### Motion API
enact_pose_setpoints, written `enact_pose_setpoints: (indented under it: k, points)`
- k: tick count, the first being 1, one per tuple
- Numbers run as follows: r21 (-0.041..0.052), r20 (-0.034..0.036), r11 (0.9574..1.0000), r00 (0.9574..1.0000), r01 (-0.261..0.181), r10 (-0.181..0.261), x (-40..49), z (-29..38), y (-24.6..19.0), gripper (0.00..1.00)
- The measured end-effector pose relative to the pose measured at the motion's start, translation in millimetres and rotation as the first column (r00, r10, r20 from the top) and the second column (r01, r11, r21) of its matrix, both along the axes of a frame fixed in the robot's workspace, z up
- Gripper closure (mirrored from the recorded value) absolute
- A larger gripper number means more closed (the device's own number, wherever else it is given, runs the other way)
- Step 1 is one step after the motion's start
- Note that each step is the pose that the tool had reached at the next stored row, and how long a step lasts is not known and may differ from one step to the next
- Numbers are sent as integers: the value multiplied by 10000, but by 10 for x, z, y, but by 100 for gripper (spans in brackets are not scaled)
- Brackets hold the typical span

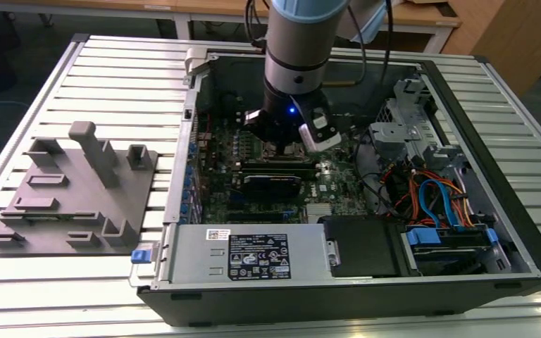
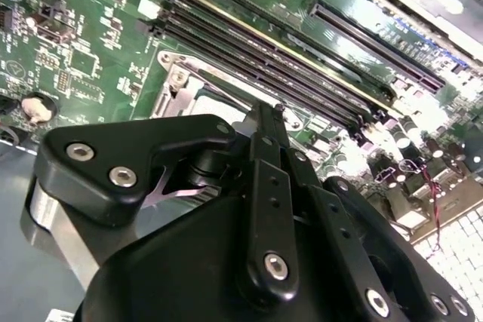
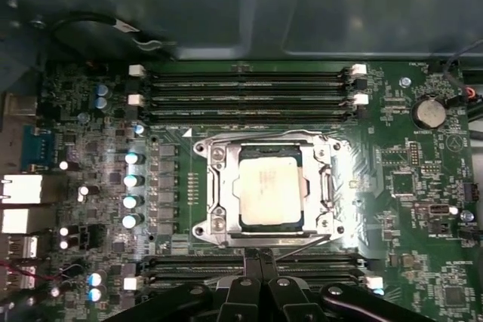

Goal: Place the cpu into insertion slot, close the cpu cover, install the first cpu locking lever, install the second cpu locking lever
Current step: 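Install the second cpu locking lever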

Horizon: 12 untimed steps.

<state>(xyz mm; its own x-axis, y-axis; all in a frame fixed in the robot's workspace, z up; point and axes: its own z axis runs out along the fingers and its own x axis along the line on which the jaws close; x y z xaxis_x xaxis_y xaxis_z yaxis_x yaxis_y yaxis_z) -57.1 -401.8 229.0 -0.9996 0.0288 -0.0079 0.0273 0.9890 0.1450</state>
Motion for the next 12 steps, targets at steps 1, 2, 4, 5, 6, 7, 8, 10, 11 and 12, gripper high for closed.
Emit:
enact_pose_setpoints:
  k: [1, 2, 4, 5, 6, 7, 8, 10, 11, 12]
  points:
    - [36, -1, 10000, 10000, 0, 0, -9, -2, -11, 90]
    - [57, -2, 10000, 10000, -1, 1, -19, -5, -22, 90]
    - [81, -7, 10000, 10000, -2, 2, -32, -13, -40, 90]
    - [88, -13, 10000, 10000, -3, 4, -38, -18, -45, 90]
    - [92, -18, 10000, 10000, -4, 5, -44, -22, -50, 90]
    - [95, -24, 10000, 10000, -7, 7, -51, -27, -54, 90]
    - [98, -31, 10000, 10000, -10, 10, -57, -32, -57, 90]
    - [104, -45, 9999, 10000, -17, 17, -74, -43, -60, 90]
    - [106, -50, 9999, 10000, -23, 24, -86, -49, -62, 90]
    - [112, -50, 9999, 10000, -31, 31, -104, -56, -62, 90]
